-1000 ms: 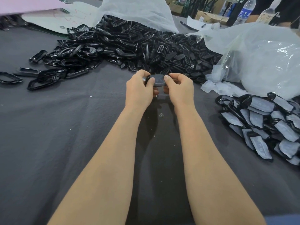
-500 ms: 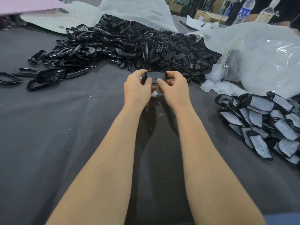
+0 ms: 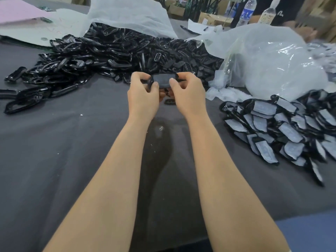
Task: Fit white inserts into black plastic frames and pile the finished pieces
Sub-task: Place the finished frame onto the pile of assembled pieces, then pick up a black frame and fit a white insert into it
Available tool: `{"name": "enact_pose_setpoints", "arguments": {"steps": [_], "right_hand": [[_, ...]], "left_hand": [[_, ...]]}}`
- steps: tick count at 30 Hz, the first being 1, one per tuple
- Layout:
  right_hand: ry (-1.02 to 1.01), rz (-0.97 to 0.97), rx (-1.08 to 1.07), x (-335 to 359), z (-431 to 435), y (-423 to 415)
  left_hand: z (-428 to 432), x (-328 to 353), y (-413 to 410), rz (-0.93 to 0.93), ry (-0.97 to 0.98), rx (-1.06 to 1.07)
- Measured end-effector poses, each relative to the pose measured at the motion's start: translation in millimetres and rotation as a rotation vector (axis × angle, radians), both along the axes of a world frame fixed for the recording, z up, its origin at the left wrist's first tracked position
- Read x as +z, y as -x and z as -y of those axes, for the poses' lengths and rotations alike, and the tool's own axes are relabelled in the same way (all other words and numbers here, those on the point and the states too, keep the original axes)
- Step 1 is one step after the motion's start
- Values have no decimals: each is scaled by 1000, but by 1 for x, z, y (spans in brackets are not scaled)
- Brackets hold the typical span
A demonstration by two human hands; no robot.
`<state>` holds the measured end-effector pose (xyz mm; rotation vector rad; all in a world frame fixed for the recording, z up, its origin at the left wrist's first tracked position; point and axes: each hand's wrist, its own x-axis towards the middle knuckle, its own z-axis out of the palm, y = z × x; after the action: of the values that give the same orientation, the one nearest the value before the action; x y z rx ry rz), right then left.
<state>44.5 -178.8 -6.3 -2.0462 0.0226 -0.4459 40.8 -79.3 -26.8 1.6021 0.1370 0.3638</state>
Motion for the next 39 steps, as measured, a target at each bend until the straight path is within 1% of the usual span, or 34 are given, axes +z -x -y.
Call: {"name": "enact_pose_setpoints", "arguments": {"steps": [4,7,12,15,18,22,28,33,36,39], "right_hand": [[51,106,-205,11,39,16],[15,126,-344,14,76,33],[8,149,-584,8,132,60],[54,106,-703,0,158,72],[160,-15,-771,-8,174,76],[207,-73,-814,-15,181,74],[254,-102,-842,-15,179,70],[242,30,-824,-10,159,66],[227,125,-749,-5,133,58],[137,205,-560,-2,93,47]], "left_hand": [[45,18,4,28,-123,-93],[86,29,10,54,-216,-188],[155,29,24,83,-366,-280],[188,19,32,60,-473,-320],[207,8,34,17,-589,-276],[220,2,32,64,-629,-237],[220,1,25,109,-533,-309],[199,7,25,155,-344,-294],[172,13,20,157,-194,-218],[130,18,12,151,-93,-104]]}}
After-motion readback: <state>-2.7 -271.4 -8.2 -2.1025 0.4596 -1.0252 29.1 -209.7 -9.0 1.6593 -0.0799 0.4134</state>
